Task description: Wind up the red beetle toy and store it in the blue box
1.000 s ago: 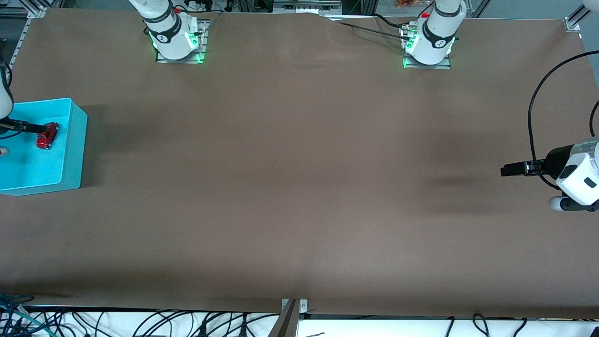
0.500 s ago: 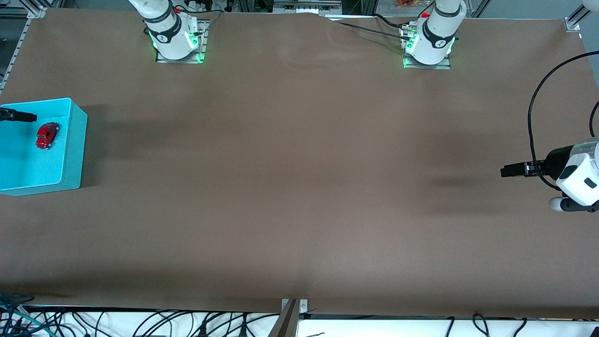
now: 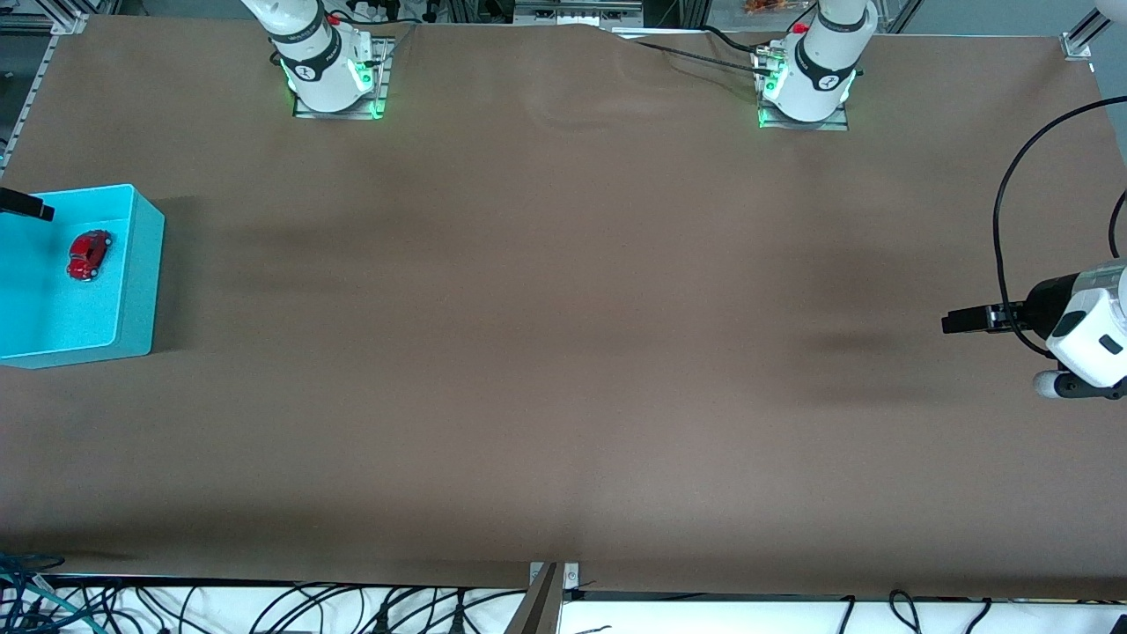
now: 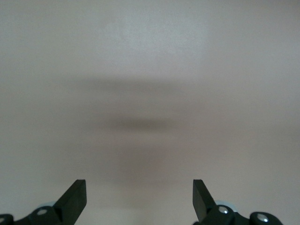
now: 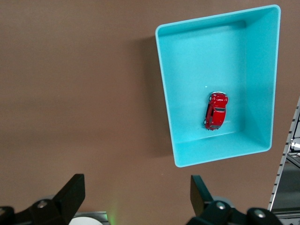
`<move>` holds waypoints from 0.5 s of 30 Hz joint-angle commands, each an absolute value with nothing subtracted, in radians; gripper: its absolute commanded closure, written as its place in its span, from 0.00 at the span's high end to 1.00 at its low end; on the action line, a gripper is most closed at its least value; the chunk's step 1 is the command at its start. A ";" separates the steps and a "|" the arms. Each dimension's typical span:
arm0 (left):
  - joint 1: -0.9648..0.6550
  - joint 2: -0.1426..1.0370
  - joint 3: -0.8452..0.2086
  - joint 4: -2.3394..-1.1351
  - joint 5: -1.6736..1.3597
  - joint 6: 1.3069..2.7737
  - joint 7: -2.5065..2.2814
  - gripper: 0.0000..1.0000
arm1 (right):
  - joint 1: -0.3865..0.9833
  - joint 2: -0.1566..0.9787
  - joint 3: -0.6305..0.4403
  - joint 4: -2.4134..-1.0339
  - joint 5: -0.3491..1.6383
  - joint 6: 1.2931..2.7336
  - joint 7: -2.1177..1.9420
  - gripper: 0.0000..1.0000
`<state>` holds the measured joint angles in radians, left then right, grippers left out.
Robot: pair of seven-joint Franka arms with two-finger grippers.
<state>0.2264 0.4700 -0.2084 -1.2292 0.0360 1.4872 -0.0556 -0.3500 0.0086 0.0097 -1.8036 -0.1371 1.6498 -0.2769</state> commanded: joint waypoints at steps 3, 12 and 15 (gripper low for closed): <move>0.224 0.476 -0.210 -1.218 0.044 1.488 -0.048 1.00 | -0.180 -0.052 -0.101 -1.812 -0.121 1.615 -0.192 1.00; 0.224 0.476 -0.210 -1.216 0.044 1.488 -0.048 1.00 | -0.042 -0.071 -0.158 -1.810 -0.120 1.588 -0.101 1.00; 0.224 0.474 -0.210 -1.216 0.044 1.488 -0.048 1.00 | -0.009 -0.071 -0.158 -1.810 -0.118 1.588 -0.061 1.00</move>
<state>0.2264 0.4701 -0.2084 -1.2292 0.0360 1.4872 -0.0556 -0.0735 -0.0533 -0.1364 -1.8037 -0.1352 1.6054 -0.1309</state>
